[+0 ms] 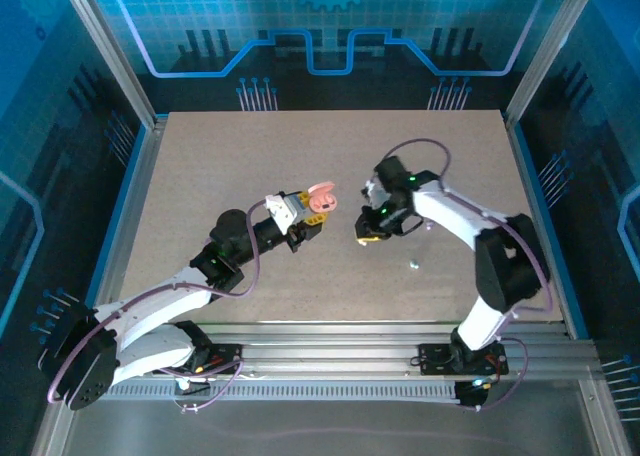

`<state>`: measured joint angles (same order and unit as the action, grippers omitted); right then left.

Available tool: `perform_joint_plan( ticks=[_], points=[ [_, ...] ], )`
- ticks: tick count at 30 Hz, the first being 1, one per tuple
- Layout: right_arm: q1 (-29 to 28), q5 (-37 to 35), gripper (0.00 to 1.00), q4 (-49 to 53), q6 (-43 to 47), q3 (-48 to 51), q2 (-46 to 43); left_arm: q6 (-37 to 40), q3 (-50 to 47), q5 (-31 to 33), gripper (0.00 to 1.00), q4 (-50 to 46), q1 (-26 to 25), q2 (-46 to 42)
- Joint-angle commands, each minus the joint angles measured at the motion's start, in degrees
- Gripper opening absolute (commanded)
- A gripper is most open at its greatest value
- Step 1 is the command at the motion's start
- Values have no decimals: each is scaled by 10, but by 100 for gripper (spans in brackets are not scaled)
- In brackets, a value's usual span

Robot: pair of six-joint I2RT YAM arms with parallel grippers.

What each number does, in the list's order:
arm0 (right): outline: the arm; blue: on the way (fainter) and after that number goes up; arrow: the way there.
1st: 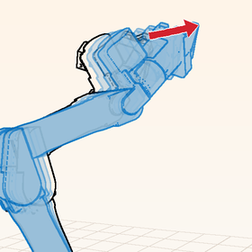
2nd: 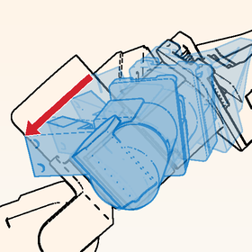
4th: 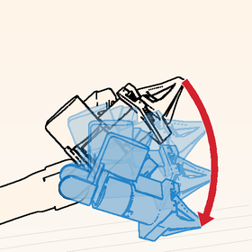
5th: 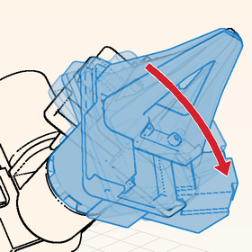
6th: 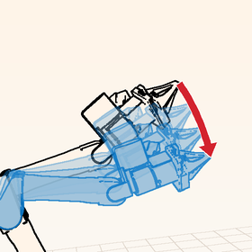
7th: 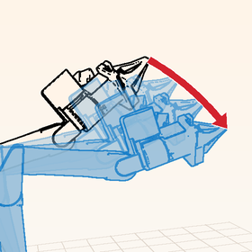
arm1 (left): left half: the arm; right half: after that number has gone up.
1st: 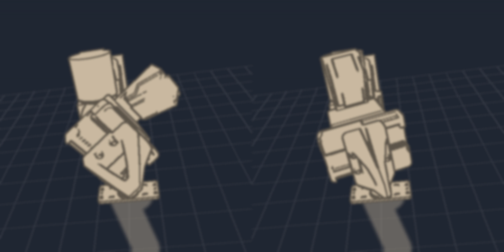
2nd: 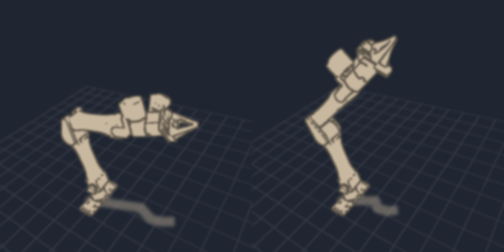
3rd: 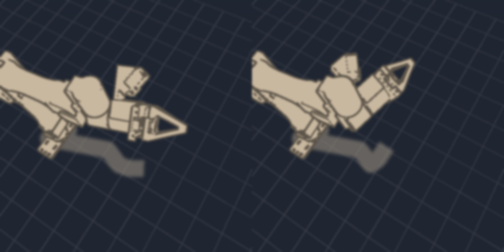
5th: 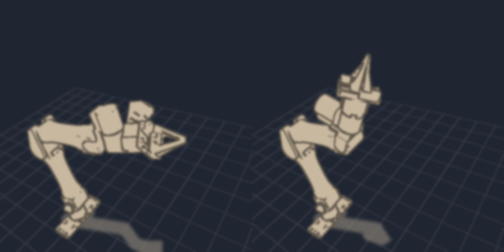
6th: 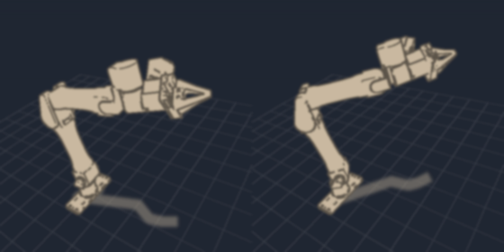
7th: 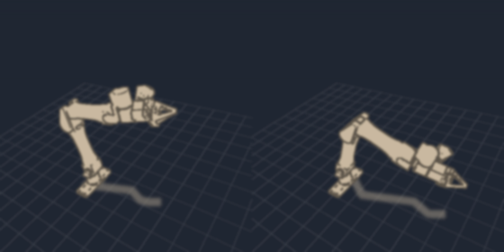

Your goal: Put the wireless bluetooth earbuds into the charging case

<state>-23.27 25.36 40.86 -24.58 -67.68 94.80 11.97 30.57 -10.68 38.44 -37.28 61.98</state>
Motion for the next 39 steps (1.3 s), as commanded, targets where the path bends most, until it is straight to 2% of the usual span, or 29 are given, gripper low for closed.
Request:
perform_joint_plan(
  ticks=[1, 3, 6, 10, 14, 19, 24, 34, 39],
  points=[
    [44, 235, 20, -108, -36, 38, -52, -3, -12, 10, 39, 44, 5, 3],
    [72, 309, 20, -165, -72, 60, -78, -5, -12, 11, 39, 49, 10, 7],
    [96, 382, 20, -223, -117, 73, -107, -5, -12, 11, 39, 54, 16, 15],
    [102, 418, 20, -232, -137, 63, -140, -7, -11, 11, 39, 71, 17, 33],
    [100, 421, 21, -249, -169, 54, -175, -6, -5, 4, 39, 88, 16, 57],
    [79, 366, 21, -202, -158, 17, -203, 10, 5, 17, 39, 119, 0, 91],
    [25, 279, 21, -165, -132, -19, -204, 15, 9, 31, 39, 168, -21, 128],
    [-28, 157, 22, -117, -94, -44, -200, 9, 19, 34, 40, 186, -37, 148],
    [-50, 119, 23, -120, -93, -48, -200, 8, 21, 33, 40, 182, -40, 145]
  ],
)
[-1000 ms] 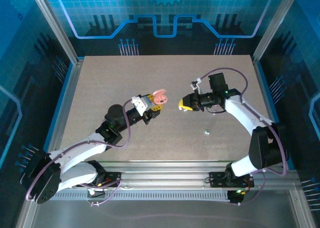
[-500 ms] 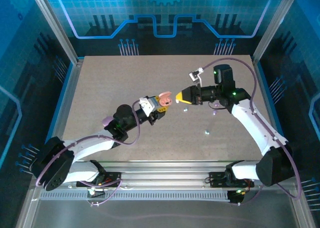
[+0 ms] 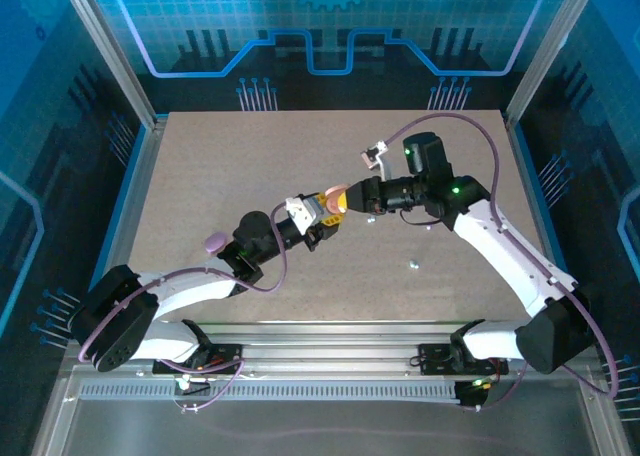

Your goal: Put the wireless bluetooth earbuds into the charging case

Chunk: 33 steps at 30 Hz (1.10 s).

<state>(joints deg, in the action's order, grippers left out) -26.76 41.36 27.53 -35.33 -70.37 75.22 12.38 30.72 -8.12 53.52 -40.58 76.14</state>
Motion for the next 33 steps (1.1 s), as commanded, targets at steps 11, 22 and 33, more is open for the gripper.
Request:
perform_joint_plan(
  ticks=[11, 22, 33],
  points=[
    [-40, -87, 23, 30, 15, -49, 21, 3, 23, 9, 40, 29, -11, 2],
    [-58, -133, 24, 74, 37, -76, 46, 2, 22, 11, 39, 33, -11, 1],
    [-64, -158, 29, 114, 57, -91, 48, -2, 23, 12, 39, 38, -11, -1]
  ],
)
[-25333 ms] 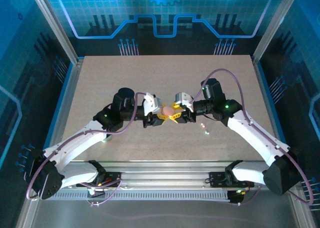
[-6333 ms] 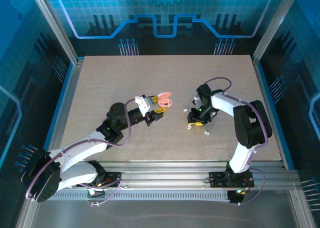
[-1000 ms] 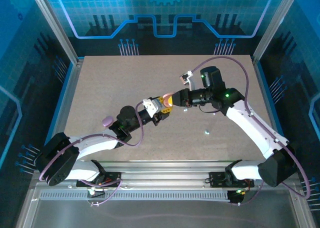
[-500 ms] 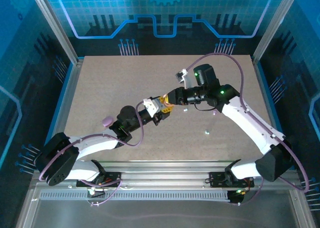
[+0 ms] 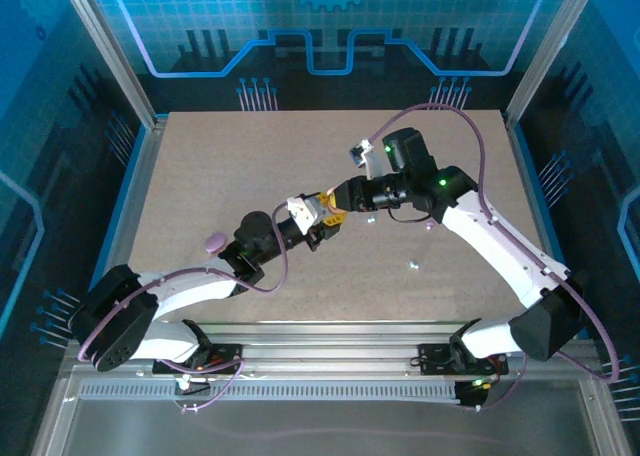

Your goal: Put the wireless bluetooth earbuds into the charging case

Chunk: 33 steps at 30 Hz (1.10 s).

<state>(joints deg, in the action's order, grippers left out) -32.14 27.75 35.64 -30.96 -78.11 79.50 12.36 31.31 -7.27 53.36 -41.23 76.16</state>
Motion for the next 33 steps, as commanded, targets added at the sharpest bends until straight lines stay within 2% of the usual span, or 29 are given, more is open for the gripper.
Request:
perform_joint_plan(
  ticks=[1, 16, 22, 30, 33],
  points=[
    [-10, -22, 29, 34, 13, -14, 6, -1, 17, 3, 40, 40, -4, -1],
    [-14, -30, 33, 42, 9, -28, -2, 1, 15, 6, 39, 35, -5, -7],
    [-15, -29, 40, 38, 11, -30, -31, 3, 11, 11, 39, 33, -5, -10],
    [-12, 1, 43, -16, 25, 1, -76, 8, 6, 12, 39, 28, -5, -18],
    [-8, -31, 44, -42, 28, 18, -103, 8, 4, 8, 40, 26, -5, -23]
  ],
)
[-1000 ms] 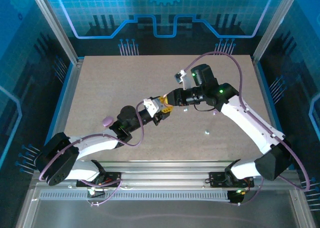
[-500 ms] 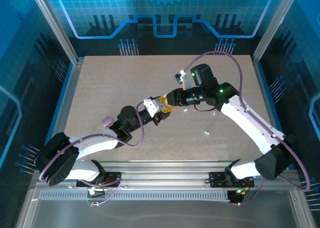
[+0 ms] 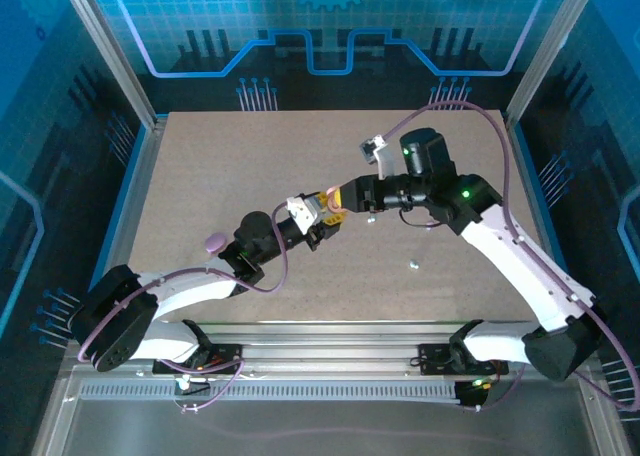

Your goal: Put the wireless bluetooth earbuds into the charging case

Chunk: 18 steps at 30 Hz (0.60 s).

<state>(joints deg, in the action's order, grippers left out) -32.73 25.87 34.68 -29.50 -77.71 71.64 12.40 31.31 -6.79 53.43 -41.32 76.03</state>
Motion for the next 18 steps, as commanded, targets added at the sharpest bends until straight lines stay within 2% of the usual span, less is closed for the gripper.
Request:
perform_joint_plan(
  ticks=[1, 5, 9, 18],
  points=[
    [0, -36, 44, -38, 15, 19, -35, 6, 4, -1, 40, 21, -4, -28],
    [20, -124, 48, -53, 2, 30, -60, 11, 10, -28, 40, -29, -4, -55],
    [48, -84, 52, -37, -13, -11, -21, 8, 8, -41, 40, -41, -5, -70],
    [51, -12, 60, 39, -20, -104, 96, 7, 23, -52, 40, -60, -8, -86]
  ],
)
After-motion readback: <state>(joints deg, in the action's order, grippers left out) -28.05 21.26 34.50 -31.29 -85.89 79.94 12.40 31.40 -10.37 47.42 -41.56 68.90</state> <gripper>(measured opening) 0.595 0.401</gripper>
